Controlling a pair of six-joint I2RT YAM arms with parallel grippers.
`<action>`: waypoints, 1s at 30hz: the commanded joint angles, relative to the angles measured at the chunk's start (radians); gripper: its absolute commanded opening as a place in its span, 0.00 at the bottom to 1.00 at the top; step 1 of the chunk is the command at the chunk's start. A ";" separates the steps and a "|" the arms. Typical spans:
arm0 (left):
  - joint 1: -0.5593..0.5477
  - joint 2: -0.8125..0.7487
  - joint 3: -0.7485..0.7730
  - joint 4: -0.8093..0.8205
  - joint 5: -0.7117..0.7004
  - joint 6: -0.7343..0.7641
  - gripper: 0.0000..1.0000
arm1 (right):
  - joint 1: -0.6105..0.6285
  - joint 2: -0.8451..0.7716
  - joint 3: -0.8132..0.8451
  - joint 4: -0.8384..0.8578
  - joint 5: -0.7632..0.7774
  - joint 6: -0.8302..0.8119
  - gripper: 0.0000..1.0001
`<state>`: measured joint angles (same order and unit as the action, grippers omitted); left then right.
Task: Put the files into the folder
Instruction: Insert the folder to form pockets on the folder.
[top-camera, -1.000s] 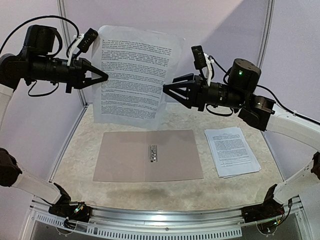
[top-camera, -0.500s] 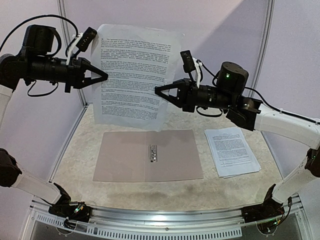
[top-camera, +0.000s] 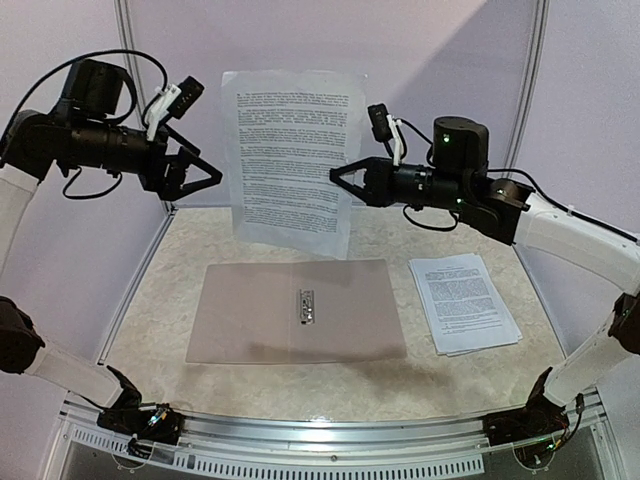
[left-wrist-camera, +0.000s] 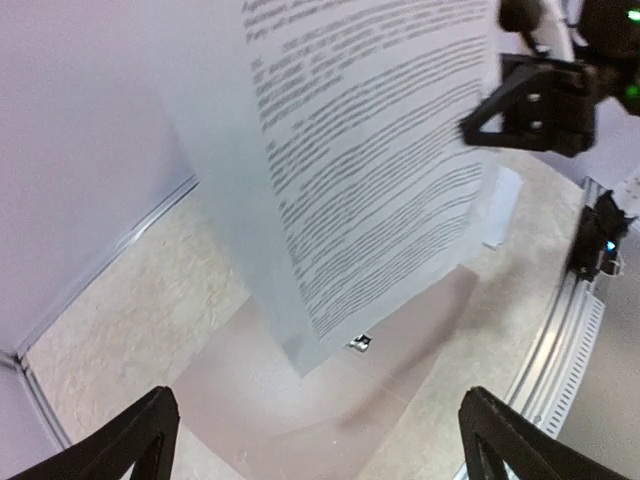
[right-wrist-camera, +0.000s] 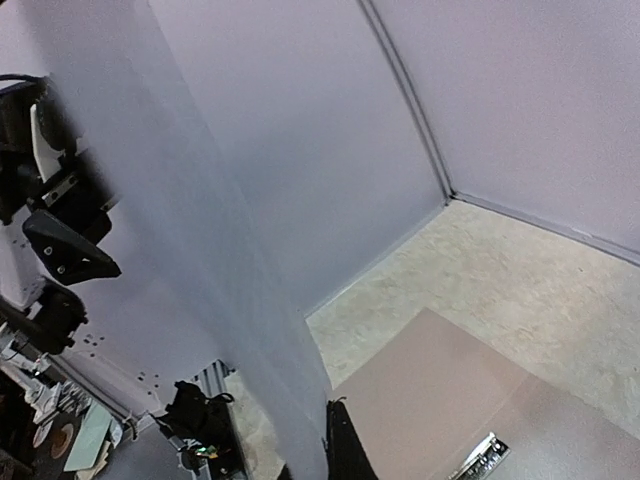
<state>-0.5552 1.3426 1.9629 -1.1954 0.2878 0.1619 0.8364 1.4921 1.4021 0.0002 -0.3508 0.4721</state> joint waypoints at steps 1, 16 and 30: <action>0.177 0.048 -0.171 -0.065 -0.137 -0.034 0.99 | -0.025 0.082 0.021 -0.156 0.121 0.070 0.00; 0.494 0.225 -0.742 0.147 -0.013 -0.251 0.87 | -0.086 0.471 0.087 -0.237 -0.080 0.134 0.00; 0.488 0.313 -0.881 0.292 0.018 -0.299 0.86 | -0.060 0.490 0.023 -0.181 -0.144 0.099 0.00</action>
<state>-0.0711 1.6226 1.1149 -0.9527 0.2855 -0.1101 0.7532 1.9675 1.4342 -0.2119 -0.4484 0.5968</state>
